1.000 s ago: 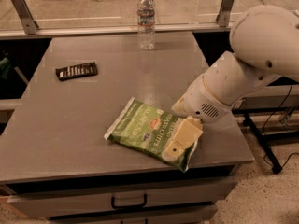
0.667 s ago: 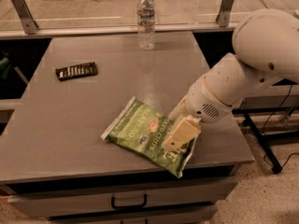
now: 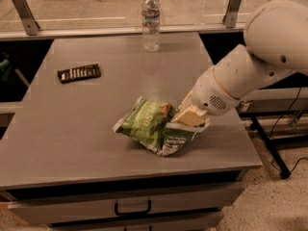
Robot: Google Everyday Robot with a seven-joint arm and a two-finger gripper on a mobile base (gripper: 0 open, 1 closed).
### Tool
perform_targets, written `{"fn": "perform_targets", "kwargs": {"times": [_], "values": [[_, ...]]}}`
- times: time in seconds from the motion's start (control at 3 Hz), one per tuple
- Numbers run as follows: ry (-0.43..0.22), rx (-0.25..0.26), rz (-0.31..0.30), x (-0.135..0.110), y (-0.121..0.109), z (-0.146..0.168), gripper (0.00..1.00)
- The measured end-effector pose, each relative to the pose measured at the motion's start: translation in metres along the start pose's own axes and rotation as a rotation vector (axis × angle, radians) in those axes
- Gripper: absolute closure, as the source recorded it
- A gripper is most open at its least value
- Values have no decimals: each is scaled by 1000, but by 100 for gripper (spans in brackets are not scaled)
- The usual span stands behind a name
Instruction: Move green jalapeno chip bag near rxbar chocolate
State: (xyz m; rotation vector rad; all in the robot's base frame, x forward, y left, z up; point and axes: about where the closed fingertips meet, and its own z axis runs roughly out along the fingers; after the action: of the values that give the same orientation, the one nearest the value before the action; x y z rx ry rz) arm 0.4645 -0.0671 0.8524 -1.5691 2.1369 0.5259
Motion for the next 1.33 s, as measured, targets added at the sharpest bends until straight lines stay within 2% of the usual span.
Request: {"fn": "perform_targets", "kwargs": {"times": [0.33,0.67,1.0,1.33], "values": [[-35,100,-11,-18,-39,-37,100],[-66,245,-9,-35,-83,-103,100],[-106,303,-31,-53,-91,-134,100],[-130,262,-17,-56,-96,-96,100]]}}
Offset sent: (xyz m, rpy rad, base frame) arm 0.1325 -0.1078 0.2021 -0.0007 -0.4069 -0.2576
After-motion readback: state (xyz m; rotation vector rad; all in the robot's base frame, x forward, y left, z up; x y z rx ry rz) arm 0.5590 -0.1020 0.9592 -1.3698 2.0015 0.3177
